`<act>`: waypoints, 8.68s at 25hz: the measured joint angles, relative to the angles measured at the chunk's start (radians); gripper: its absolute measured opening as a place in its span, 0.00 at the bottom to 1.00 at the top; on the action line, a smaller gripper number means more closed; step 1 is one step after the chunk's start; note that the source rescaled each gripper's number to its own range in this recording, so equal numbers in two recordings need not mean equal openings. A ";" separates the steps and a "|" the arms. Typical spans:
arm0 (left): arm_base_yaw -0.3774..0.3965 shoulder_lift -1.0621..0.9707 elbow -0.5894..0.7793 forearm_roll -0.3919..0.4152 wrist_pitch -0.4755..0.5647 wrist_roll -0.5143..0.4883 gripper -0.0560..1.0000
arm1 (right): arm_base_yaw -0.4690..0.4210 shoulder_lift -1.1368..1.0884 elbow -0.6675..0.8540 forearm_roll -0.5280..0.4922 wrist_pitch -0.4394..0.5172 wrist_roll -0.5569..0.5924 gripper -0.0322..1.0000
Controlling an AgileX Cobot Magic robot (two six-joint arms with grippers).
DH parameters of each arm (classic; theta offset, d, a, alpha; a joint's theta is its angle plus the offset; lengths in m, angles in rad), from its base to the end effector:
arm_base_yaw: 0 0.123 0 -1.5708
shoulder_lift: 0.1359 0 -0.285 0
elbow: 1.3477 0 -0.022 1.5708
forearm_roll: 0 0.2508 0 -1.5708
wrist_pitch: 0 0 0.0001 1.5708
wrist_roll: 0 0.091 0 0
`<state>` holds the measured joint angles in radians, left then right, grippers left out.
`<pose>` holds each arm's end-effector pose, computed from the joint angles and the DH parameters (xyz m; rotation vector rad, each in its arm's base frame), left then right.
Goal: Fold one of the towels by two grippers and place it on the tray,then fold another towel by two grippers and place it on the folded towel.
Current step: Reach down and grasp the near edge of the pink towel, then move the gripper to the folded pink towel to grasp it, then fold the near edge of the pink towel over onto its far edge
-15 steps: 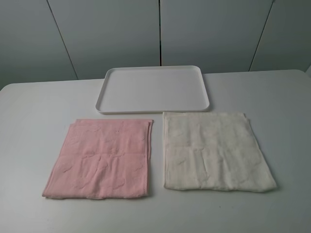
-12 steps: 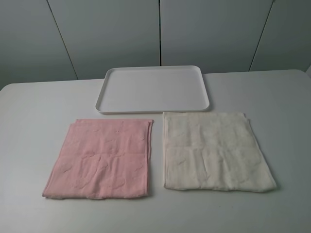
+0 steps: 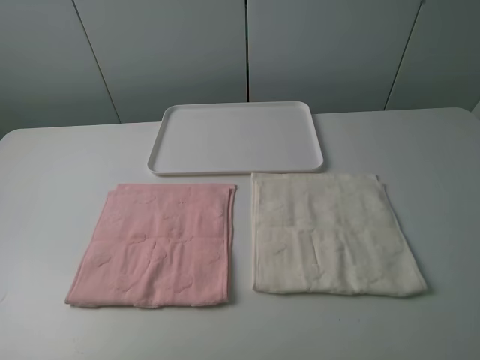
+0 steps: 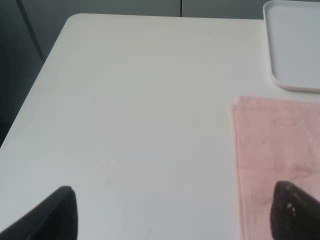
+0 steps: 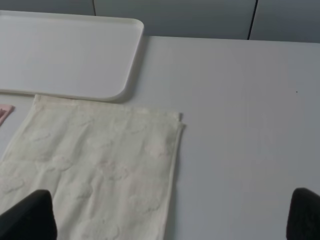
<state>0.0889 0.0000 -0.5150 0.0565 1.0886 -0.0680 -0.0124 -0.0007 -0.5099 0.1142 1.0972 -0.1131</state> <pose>-0.0082 0.0038 0.2793 -0.1653 2.0502 0.0807 -0.0078 0.0093 0.2775 -0.1125 2.0622 0.0599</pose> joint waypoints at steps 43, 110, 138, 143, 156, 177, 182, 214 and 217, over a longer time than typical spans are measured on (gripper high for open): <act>0.000 0.000 0.000 0.000 0.000 0.000 0.99 | 0.000 0.000 0.000 0.000 0.000 0.000 1.00; -0.442 1.541 0.050 0.135 -0.597 1.243 0.99 | 1.001 1.685 -0.502 0.034 -0.287 -0.627 1.00; -0.442 1.689 0.051 0.073 -0.671 1.248 0.99 | 1.058 1.776 -0.504 0.005 -0.350 -0.651 1.00; -0.442 1.690 0.050 0.071 -0.671 1.248 0.99 | 1.115 1.851 -0.508 0.005 -0.396 -0.658 1.00; -0.442 1.690 0.050 0.071 -0.671 1.248 0.99 | 1.129 2.036 -0.609 -0.032 -0.420 -0.610 1.00; -0.442 1.691 0.050 0.053 -0.678 1.259 0.99 | 1.129 2.086 -0.623 -0.209 -0.440 -0.403 0.04; -0.442 1.692 0.050 0.037 -0.711 1.261 0.99 | 1.129 2.086 -0.623 -0.213 -0.440 -0.395 0.04; -0.381 1.546 0.053 -0.019 -0.810 1.117 0.09 | 1.129 2.023 -0.620 -0.309 -0.418 -0.028 0.04; -0.347 1.490 0.053 -0.057 -0.810 1.100 0.09 | 1.129 1.960 -0.620 -0.378 -0.406 0.054 0.04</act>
<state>-0.2584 1.4901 -0.4620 0.0000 0.2790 1.0324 1.1163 1.9590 -1.1299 -0.2641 0.6908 -0.0589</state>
